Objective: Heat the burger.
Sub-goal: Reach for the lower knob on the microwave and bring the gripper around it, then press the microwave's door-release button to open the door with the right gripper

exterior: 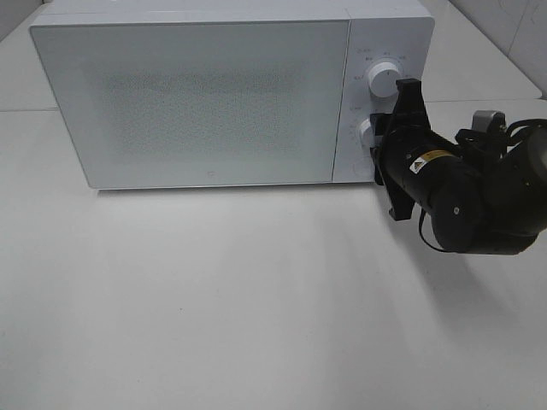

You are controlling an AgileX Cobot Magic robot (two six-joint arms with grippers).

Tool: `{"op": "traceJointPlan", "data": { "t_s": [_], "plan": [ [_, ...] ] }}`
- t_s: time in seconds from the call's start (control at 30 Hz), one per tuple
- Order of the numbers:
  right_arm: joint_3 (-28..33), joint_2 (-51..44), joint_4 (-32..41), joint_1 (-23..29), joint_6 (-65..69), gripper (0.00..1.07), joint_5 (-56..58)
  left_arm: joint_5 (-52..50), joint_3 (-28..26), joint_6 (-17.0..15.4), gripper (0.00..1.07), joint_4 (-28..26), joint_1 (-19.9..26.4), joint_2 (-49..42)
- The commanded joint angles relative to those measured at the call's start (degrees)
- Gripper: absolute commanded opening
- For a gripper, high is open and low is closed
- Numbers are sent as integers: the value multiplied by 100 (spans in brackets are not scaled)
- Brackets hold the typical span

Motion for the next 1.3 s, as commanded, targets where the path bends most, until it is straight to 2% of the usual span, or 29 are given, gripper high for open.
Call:
{"op": "traceJointPlan", "data": {
  "t_s": [0.03, 0.07, 0.1, 0.17, 0.27, 0.3, 0.33, 0.37, 0.4, 0.43, 0.5, 0.7, 0.9, 0.97, 1.03, 1.07, 1.2, 1.27, 1.3],
  "plan": [
    [-172, -34, -350, -17, 120, 1, -464, -80, 17, -11, 0, -23, 6, -126],
    [-172, -34, -350, -17, 120, 5, -464, -80, 17, -11, 0, -23, 6, -126],
    [-172, -34, -350, -17, 120, 5, -464, -80, 17, -11, 0, -23, 6, -126],
    [-172, -34, -350, -17, 120, 21, -464, -80, 17, -11, 0, -23, 6, -126],
    [-172, -34, -350, -17, 115, 27, -464, -80, 17, -11, 0, -23, 6, -126],
    [-172, -34, -350, -17, 74, 39, -464, -80, 17, -11, 0, -23, 6, -126],
    [-172, -34, -350, -17, 74, 39, -464, -80, 17, -11, 0, -23, 6, -126],
    [-160, -40, -350, -17, -40, 50, -464, -80, 17, -11, 0, -23, 6, -126],
    [-160, -40, -350, -17, -40, 50, -464, -80, 17, -11, 0, -23, 6, -126],
    [-149, -46, -350, -17, -241, 57, -470, -80, 17, -11, 0, -23, 6, -126],
    [-138, -52, -350, -17, -435, 61, -464, -80, 17, -11, 0, -23, 6, -126],
    [-126, -160, -550, -17, -825, 61, -338, -80, 17, -11, 0, -23, 6, -126],
    [-126, -516, -894, -17, -1662, 61, 498, -80, 17, -11, 0, -23, 6, -126],
    [-126, -693, -1060, -17, -2166, 61, 900, -80, 17, -11, 0, -23, 6, -126],
    [-126, -1031, -1524, -17, -3461, 61, 1690, -80, 17, -11, 0, -23, 6, -126],
    [-126, -1031, -1524, -17, -3461, 61, 1690, -80, 17, -11, 0, -23, 6, -126],
    [-126, -1467, -1868, -17, -4882, 61, 2807, -80, 17, -11, 0, -23, 6, -126],
    [-126, -1467, -1868, -17, -4882, 61, 2807, -80, 17, -11, 0, -23, 6, -126],
    [-126, -1621, -2017, -17, -5426, 61, 3277, -80, 17, -11, 0, -23, 6, -126]
  ]
}}
